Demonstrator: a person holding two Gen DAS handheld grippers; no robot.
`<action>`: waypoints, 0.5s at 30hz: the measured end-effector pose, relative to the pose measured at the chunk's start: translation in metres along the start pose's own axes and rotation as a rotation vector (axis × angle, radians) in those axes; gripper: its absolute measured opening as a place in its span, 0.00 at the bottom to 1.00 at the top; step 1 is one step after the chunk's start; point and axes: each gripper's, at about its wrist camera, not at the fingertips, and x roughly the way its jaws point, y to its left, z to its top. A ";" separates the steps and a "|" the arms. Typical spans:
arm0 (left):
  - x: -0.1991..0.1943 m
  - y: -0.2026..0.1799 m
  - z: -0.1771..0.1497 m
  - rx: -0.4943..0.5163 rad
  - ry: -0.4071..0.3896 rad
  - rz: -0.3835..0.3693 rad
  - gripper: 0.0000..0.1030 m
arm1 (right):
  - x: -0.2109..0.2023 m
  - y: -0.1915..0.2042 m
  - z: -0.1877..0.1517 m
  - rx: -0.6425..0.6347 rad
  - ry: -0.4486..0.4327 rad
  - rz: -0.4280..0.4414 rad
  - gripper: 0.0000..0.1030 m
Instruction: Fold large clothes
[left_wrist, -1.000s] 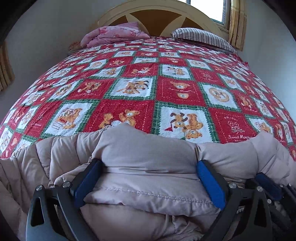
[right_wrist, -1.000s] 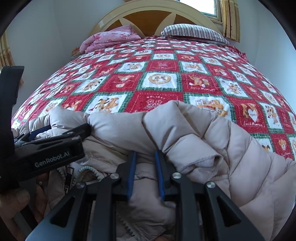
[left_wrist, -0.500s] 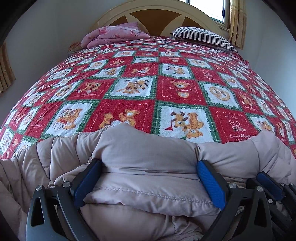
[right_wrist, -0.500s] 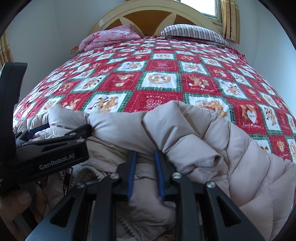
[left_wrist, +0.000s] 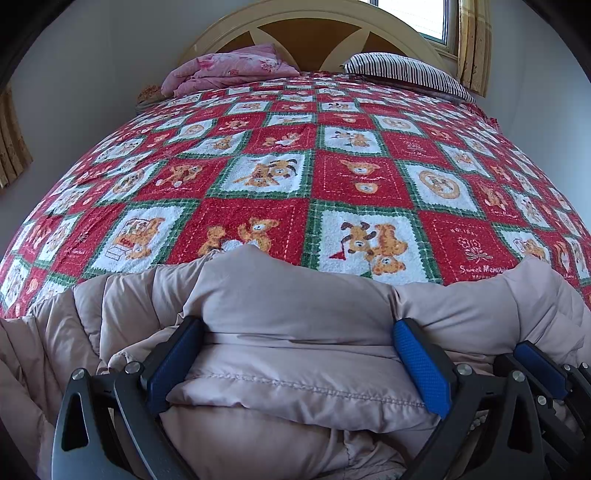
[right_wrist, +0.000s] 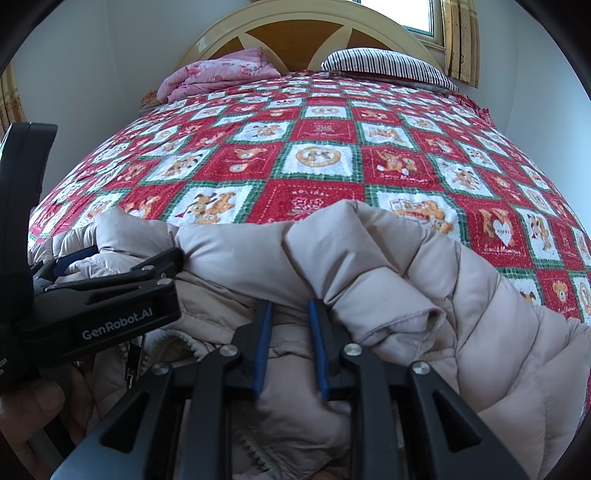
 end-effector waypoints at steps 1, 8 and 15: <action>0.000 0.000 0.000 0.000 0.000 0.000 0.99 | 0.000 0.000 0.000 0.000 0.000 0.000 0.22; 0.000 -0.001 0.000 0.000 0.000 0.000 0.99 | 0.000 0.000 0.000 0.000 0.000 0.000 0.22; 0.000 -0.002 0.001 0.013 -0.003 0.013 0.99 | 0.000 0.000 0.001 0.000 0.001 0.000 0.22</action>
